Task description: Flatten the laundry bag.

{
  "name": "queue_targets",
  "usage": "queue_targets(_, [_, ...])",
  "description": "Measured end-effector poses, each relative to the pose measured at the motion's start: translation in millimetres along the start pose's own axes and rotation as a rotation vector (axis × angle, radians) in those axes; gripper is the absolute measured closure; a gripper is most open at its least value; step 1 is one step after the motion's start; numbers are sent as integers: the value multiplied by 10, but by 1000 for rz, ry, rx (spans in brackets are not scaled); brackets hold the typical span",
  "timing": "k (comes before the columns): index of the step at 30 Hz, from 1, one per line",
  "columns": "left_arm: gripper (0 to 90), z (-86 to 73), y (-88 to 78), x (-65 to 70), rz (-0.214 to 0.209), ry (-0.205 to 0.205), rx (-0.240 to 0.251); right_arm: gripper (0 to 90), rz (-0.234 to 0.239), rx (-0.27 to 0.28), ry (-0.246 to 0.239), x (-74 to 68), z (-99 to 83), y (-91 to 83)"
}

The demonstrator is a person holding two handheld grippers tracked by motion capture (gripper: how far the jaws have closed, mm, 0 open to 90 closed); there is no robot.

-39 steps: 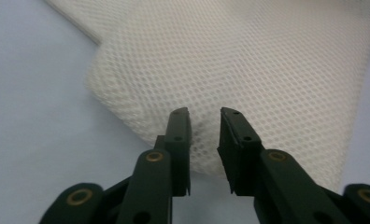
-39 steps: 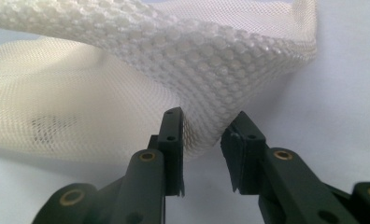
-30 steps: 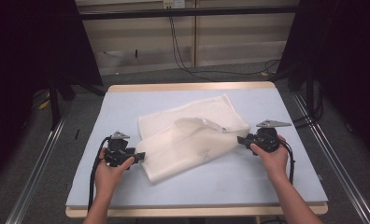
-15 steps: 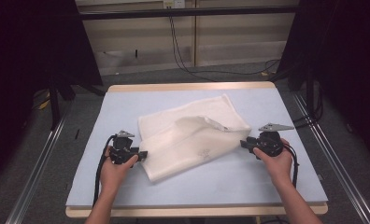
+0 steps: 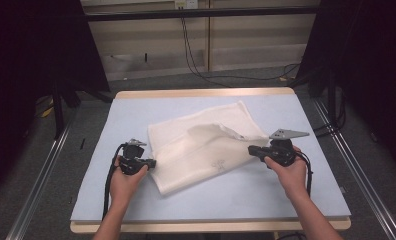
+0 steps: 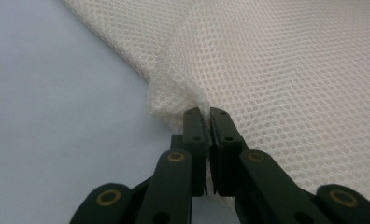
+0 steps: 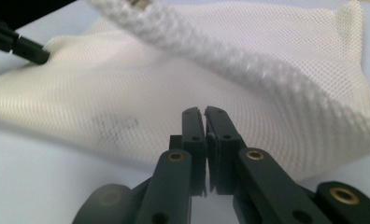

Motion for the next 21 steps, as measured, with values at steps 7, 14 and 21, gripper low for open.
queue_targets(7, [872, 7, -44, -8, -8, 0, 7, 856, -52, 7, 53, 193, 122, 154])
queue_targets(14, [863, -1, -74, -6, -36, -7, 21, 845, -83, -12, 64, 305, 105, 230])
queue_targets(21, [544, 15, -54, -146, -31, -64, 79, 838, -39, -59, -6, 127, -37, 235])
Point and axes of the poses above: each handheld gripper's, and its own axes: y roughly forward along the jaws, z roughly out of its top, x roughly to its right, the point moved 6 cm from there along y, roughly forward along the jaws, and after that the axes turned 9 degrees about -y, right-handed, at the moved point
